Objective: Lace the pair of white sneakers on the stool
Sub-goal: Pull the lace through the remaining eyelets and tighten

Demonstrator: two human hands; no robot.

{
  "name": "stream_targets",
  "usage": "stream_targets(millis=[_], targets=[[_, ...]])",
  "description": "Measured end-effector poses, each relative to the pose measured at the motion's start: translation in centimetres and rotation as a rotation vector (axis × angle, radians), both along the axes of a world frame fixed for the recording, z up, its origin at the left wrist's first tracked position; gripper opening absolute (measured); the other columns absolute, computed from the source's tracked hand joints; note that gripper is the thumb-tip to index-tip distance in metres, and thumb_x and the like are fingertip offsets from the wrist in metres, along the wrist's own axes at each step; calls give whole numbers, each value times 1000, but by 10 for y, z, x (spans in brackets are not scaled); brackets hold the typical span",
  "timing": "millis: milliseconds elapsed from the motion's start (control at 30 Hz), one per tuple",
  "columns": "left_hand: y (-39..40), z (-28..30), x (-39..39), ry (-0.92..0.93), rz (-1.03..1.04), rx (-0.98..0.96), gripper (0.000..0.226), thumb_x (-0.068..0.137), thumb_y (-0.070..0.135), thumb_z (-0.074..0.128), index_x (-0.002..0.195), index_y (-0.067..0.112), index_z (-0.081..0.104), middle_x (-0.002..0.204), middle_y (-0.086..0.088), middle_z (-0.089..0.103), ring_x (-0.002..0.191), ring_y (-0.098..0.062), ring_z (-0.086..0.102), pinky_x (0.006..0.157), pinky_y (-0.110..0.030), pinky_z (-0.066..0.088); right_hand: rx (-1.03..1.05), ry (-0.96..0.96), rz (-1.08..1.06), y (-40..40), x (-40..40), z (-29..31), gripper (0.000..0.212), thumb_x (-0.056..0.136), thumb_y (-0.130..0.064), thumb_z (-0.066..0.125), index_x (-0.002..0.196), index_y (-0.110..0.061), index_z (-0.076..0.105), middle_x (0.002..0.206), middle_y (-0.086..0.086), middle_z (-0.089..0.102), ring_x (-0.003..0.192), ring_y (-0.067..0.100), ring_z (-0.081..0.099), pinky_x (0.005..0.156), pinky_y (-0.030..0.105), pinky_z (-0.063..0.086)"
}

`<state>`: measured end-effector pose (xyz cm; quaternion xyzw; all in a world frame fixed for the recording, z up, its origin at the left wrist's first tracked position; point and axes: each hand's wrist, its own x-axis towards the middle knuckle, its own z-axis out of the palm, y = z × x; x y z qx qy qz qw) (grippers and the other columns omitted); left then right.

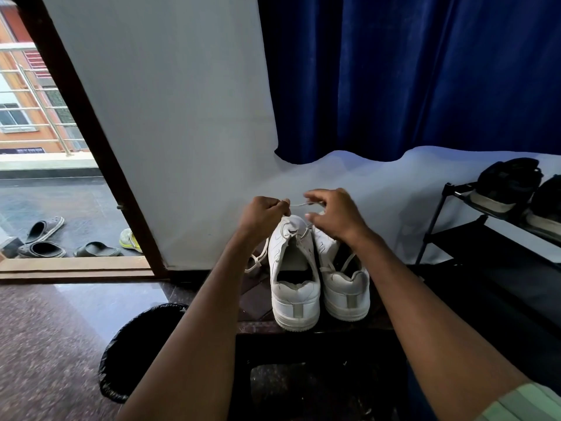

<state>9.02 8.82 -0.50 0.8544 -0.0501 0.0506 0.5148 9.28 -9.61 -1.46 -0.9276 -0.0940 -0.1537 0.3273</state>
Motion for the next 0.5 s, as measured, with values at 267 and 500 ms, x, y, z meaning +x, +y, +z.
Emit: stream_targets(millis=[267,500], targets=[[1,0,2,29,-37,-77,37,99,27,61,65,15,68,57,2,57,51,-17,48,59,-29,43,226,65,100,6,-2,4,15,100,-17,67,94,-14,81,70,-2,76,59,1,66,65,22,52],[3,-4,2,-17,-47,97,33,97,25,61,66,19,70,62,3,66,50,-10,54,54,-21,45,483,274,242,5,-3,5,18,93,-8,76,110,-5,76,90,12,79,84,24,78,73,34,65]])
